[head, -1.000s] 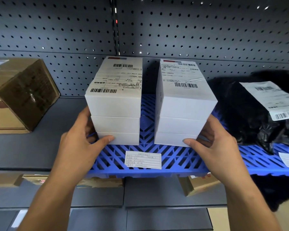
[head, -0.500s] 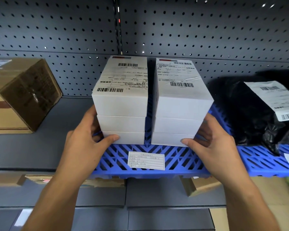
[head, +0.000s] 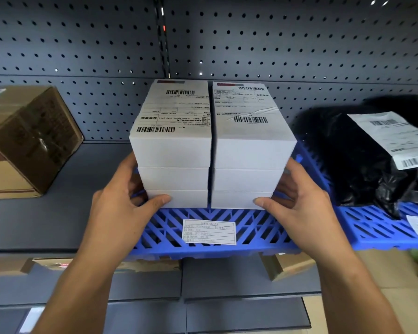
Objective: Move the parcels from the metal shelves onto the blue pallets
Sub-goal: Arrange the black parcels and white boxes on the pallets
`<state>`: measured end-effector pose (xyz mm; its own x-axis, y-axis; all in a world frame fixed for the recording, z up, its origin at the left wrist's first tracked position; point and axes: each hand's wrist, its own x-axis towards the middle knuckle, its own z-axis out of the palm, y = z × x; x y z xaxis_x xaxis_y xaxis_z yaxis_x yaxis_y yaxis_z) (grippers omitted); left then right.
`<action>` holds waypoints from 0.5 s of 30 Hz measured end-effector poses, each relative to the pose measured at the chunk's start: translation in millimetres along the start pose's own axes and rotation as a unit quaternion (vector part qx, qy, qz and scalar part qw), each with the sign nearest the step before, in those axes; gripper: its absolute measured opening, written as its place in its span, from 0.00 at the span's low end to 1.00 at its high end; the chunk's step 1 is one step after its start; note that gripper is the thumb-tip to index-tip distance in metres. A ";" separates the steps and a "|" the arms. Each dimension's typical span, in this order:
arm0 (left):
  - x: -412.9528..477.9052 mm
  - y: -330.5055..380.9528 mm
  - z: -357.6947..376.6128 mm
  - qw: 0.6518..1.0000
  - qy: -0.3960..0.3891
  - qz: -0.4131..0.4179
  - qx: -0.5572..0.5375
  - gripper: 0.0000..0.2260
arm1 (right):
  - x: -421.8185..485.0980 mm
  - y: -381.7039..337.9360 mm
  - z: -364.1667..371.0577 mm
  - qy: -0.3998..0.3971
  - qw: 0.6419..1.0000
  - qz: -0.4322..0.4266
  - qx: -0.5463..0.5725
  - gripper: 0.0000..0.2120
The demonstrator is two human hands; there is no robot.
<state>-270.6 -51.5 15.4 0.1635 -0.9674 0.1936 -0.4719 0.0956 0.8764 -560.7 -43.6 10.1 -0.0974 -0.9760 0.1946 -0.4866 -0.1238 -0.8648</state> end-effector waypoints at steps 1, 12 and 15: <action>-0.1 0.2 0.1 1.000 -0.001 -0.001 -0.002 0.38 | 0.4 -0.8 0.2 0.000 1.000 0.001 -0.002 0.41; -1.7 -2.6 -2.8 1.000 0.002 -0.008 -0.017 0.38 | 2.5 -3.4 3.0 -0.004 1.000 0.006 -0.003 0.42; -1.3 -2.8 -3.5 1.000 -0.001 -0.010 -0.022 0.38 | 2.6 -3.9 3.6 -0.005 1.000 0.003 -0.005 0.41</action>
<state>-266.4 -49.7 14.2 0.1706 -0.9696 0.1755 -0.4296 0.0871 0.8988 -555.9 -46.3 12.3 -0.0912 -0.9785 0.1849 -0.4955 -0.1165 -0.8608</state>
